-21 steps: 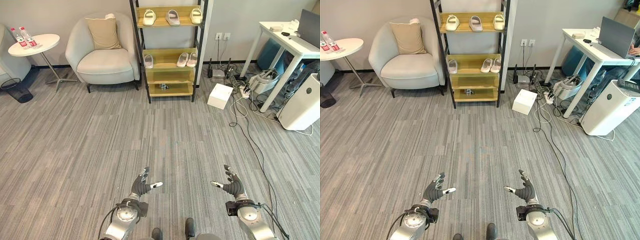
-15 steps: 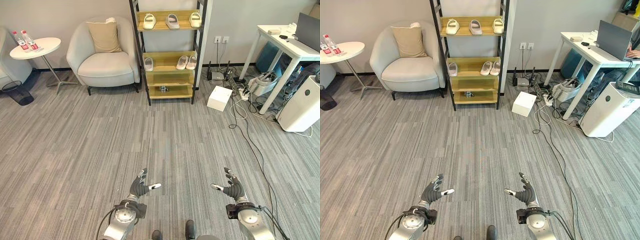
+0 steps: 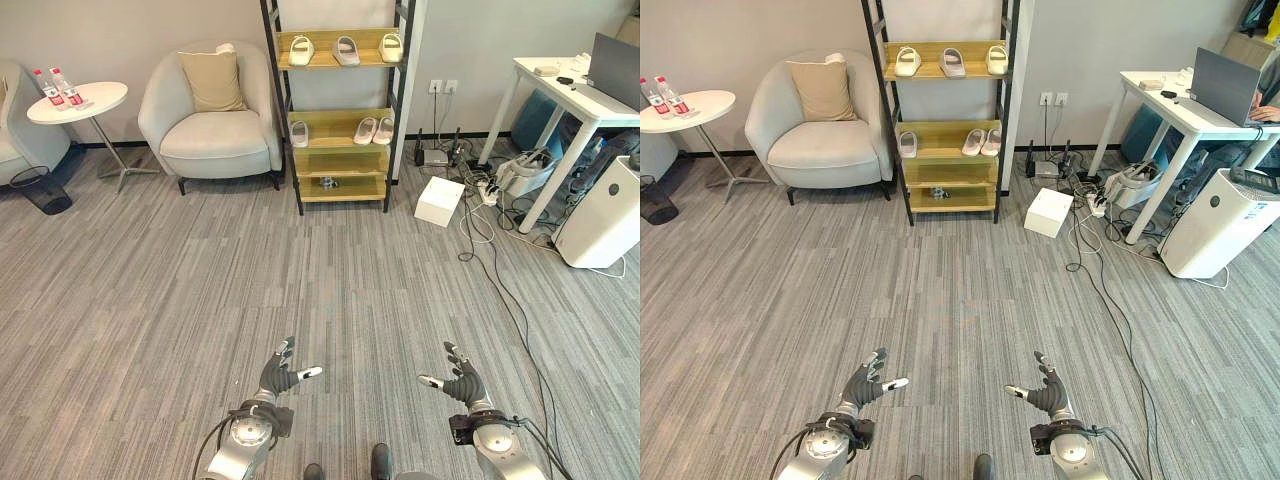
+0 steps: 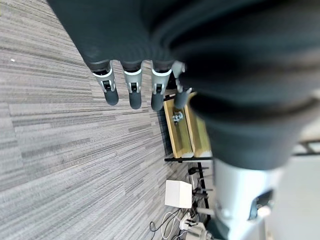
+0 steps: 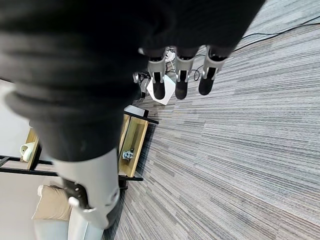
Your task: Arrange the slippers neatly on the shoe rack.
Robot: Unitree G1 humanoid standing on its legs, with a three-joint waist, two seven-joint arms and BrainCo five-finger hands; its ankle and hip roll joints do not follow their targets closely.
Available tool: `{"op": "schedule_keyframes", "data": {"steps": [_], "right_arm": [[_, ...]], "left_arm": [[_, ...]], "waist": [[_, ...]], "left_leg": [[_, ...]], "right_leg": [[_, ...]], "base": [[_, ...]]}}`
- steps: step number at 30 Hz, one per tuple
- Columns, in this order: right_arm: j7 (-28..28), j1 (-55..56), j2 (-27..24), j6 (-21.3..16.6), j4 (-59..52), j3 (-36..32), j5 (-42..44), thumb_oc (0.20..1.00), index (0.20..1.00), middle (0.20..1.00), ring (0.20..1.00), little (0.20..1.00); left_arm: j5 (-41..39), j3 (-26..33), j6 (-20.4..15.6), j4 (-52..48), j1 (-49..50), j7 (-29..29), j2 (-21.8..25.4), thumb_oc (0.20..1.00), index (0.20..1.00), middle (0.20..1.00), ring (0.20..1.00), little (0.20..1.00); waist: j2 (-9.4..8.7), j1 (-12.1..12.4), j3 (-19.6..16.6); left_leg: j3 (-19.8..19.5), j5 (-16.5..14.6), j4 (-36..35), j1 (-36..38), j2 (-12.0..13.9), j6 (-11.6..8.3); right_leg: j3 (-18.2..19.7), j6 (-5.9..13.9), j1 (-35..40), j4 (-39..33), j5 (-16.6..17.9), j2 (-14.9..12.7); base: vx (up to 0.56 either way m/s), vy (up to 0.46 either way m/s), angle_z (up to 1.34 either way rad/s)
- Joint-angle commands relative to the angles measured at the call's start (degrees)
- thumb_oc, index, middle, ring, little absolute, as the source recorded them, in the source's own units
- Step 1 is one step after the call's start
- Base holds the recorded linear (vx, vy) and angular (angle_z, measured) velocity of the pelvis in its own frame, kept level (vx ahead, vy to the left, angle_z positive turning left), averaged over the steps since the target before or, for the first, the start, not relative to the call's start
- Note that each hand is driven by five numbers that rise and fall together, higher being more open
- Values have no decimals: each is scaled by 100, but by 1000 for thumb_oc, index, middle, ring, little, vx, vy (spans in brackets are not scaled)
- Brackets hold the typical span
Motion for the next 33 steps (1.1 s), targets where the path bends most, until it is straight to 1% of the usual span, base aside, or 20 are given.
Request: {"op": "schedule_keyframes", "data": {"steps": [1, 5, 8, 11, 13, 14, 16, 17, 18, 20, 21, 22, 23, 24, 25, 27, 28, 29, 30, 33], "right_arm": [[31, -369, -7, -293, -151, -17, 97, 1000, 1000, 1000, 1000, 1000], [48, -360, -2, -271, -184, -2, 33, 1000, 1000, 1000, 1000, 1000], [-15, -403, -3, -282, -262, -71, 32, 1000, 1000, 1000, 1000, 1000], [-25, -432, -33, -271, -285, -84, 26, 1000, 1000, 1000, 1000, 1000], [-29, -461, -70, -258, -305, -37, -64, 1000, 1000, 1000, 1000, 1000], [-2, -538, -114, -248, -338, 64, -58, 1000, 1000, 1000, 1000, 1000], [-5, -567, -113, -240, -318, 80, -55, 1000, 1000, 1000, 1000, 1000], [-24, -611, -137, -194, -285, 52, -105, 1000, 1000, 1000, 1000, 1000], [7, -633, -123, -180, -294, 39, -120, 1000, 1000, 1000, 1000, 1000], [-4, -808, -74, -168, -386, -25, -164, 1000, 1000, 1000, 1000, 1000], [19, -794, -55, -167, -418, -48, -164, 1000, 1000, 1000, 1000, 1000], [29, -780, -48, -158, -447, -69, -161, 1000, 1000, 1000, 1000, 1000], [28, -751, -68, -155, -480, -97, -146, 1000, 1000, 1000, 1000, 1000], [2, -751, -87, -149, -476, -126, -145, 1000, 1000, 1000, 1000, 1000], [2, -751, -88, -149, -476, -126, -145, 1000, 1000, 1000, 1000, 1000], [-54, -784, -34, -101, -404, -117, -170, 1000, 1000, 1000, 1000, 1000], [-54, -785, -35, -101, -403, -117, -170, 1000, 1000, 1000, 1000, 1000], [-41, -768, -6, -69, -390, -93, -198, 1000, 1000, 1000, 1000, 1000], [-24, -735, -2, -67, -386, -76, -232, 1000, 1000, 1000, 1000, 1000], [14, -607, -45, -83, -395, -50, -250, 1000, 1000, 1000, 1000, 1000]], "left_arm": [[-183, 41, -272, -73, -329, 7, 19, 1000, 1000, 1000, 1000, 1000], [-167, 43, -258, -85, -289, -30, 41, 1000, 1000, 1000, 1000, 1000], [-158, 6, -285, 23, -476, 17, 18, 1000, 1000, 1000, 1000, 1000], [-132, -15, -315, -11, -505, 14, 28, 1000, 1000, 1000, 1000, 1000], [-79, 3, -302, -83, -449, 37, 48, 1000, 1000, 1000, 1000, 1000], [-33, 101, -284, -216, -366, 48, 168, 1000, 1000, 1000, 1000, 1000], [-66, 137, -289, -279, -333, 42, 202, 1000, 1000, 1000, 1000, 1000], [-94, 210, -280, -294, -260, 42, 244, 1000, 1000, 1000, 1000, 1000], [-111, 260, -284, -367, -209, 27, 299, 1000, 1000, 1000, 1000, 1000], [-131, 447, -264, -327, -107, -4, 437, 1000, 1000, 1000, 1000, 1000], [-98, 501, -241, -277, -89, -3, 453, 1000, 1000, 1000, 1000, 1000], [-64, 531, -240, -256, -67, -9, 462, 1000, 1000, 1000, 1000, 1000], [-60, 537, -252, -241, -66, -43, 489, 1000, 1000, 1000, 1000, 1000], [-40, 524, -255, -249, -84, -54, 504, 1000, 1000, 1000, 1000, 1000], [-40, 524, -255, -249, -84, -54, 503, 1000, 1000, 1000, 1000, 1000], [23, 487, -224, -243, -199, -44, 503, 1000, 1000, 1000, 1000, 1000], [23, 487, -224, -242, -200, -44, 502, 1000, 1000, 1000, 1000, 1000], [42, 480, -245, -277, -252, -50, 486, 1000, 1000, 1000, 1000, 1000], [13, 482, -256, -268, -298, -54, 452, 1000, 1000, 1000, 1000, 1000], [-185, 470, -309, -272, -299, -82, 341, 1000, 1000, 1000, 1000, 1000]], "waist": [[-94, -58, 144], [-118, -37, 180], [-137, -77, 241], [-126, -106, 240], [-114, -124, 225], [-171, -49, 295], [-194, -22, 329], [-249, 4, 421], [-233, 14, 504], [-159, -35, 728], [-137, -53, 761], [-131, -79, 786], [-146, -124, 782], [-139, -178, 796], [-135, -181, 801], [-194, -346, 850], [-189, -347, 856], [-219, -423, 837], [-240, -462, 819], [-282, -492, 681]], "left_leg": [[34, -437, -5, 117, 207, -288], [38, -426, -5, 74, 216, -306], [110, -266, -5, -107, 226, -384], [149, -242, -5, -177, 228, -401], [86, -340, -5, -192, 221, -359], [79, -380, -5, -147, 196, -289], [99, -392, -5, -128, 170, -261], [129, -450, 57, -178, 115, -178], [141, -468, 98, -197, 104, -132], [247, -600, 193, -237, 108, 25], [249, -626, 181, -180, 108, 31], [254, -679, 118, -27, 108, 13], [267, -746, 50, 145, 80, -23], [252, -823, 0, 272, 85, -58], [249, -825, 0, 277, 89, -59], [205, -1045, -5, 558, 89, -156], [205, -1048, -5, 565, 95, -158], [202, -1159, -5, 697, 115, -230], [193, -1260, -5, 811, 136, -279], [173, -1392, -5, 1012, 223, -377]], "right_leg": [[-2, 604, 704, 9, -1049, -570], [-50, 612, 700, 9, -1035, -589], [-225, 628, 663, 9, -1008, -641], [-278, 638, 633, 9, -993, -641], [-231, 633, 547, 9, -1000, -594], [-86, 639, 557, 9, -1035, -606], [-48, 667, 566, 9, -1031, -633], [-10, 725, 474, 243, -1038, -711], [23, 756, 230, 664, -1049, -756], [55, 1086, -753, 2271, -911, -862], [73, 1090, -951, 2559, -847, -902], [8, 1046, -1054, 2520, -796, -954], [-132, 950, -1123, 2109, -705, -1029], [-253, 911, -1162, 1760, -603, -1035], [-259, 911, -1151, 1752, -600, -1032], [-365, 967, -1449, 903, -290, -1029], [-369, 966, -1437, 894, -287, -1024], [-493, 1036, -1564, 575, -147, -1054], [-521, 1048, -1556, 518, -88, -1054], [-576, 948, -1331, 418, -8, -1032]], "base": [[0, 0, 0], [0, 0, 0], [-54, 7, 7], [-23, 16, 34], [0, 40, 14], [45, 93, -11], [33, 98, -27], [-29, 112, -30], [-75, 211, -30], [-7, 240, -47], [167, 154, -21], [302, 17, 6], [358, -54, 1], [269, -70, -4], [266, -91, 3], [297, -98, -6], [326, -115, -19], [325, -144, -9], [389, -174, 3], [314, -182, 22]]}}
